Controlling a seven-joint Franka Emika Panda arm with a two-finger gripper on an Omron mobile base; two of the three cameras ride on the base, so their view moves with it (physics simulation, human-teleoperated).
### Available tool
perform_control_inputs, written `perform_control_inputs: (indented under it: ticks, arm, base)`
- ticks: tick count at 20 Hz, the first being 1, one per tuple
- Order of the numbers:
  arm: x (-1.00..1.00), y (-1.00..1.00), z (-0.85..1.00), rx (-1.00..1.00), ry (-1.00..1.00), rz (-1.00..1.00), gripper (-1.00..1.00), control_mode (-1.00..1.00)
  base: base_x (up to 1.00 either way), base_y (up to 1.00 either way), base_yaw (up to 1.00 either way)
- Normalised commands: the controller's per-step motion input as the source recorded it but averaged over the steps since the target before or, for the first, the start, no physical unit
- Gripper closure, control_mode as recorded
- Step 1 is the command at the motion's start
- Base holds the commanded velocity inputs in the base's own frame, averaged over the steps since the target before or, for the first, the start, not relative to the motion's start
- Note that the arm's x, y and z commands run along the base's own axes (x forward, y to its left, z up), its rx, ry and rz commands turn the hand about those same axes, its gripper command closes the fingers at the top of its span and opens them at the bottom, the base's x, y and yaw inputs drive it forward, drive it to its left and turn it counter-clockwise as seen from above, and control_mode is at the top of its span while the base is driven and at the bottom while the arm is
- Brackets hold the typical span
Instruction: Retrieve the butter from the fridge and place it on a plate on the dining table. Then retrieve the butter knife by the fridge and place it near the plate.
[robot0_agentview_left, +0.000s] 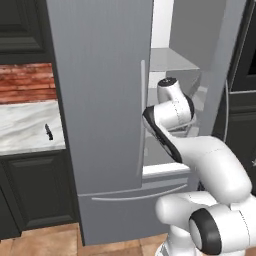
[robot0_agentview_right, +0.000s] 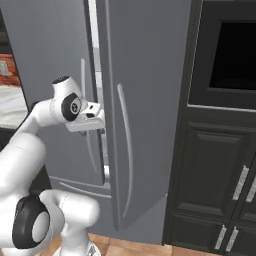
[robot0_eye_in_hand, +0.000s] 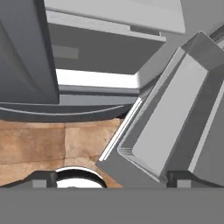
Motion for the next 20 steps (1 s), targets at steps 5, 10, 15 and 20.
perform_control_inputs:
  ticks: [5, 10, 15, 20]
  arm:
    - [-0.37, -1.00, -0.15, 0.00, 0.05, 0.00, -1.00, -1.00]
    - [-0.04, -1.00, -0.16, 0.03, 0.16, 0.00, -1.00, -1.00]
    - [-0.16, -1.00, -0.03, 0.06, 0.07, 0.00, -1.00, -1.00]
    - [-0.01, -0.65, 0.00, 0.13, -0.07, 0.01, -1.00, -1.00]
  base:
    - [0.00, 0.00, 0.00]
    - [0.00, 0.00, 0.00]
    - [0.00, 0.00, 0.00]
    - [0.00, 0.00, 0.00]
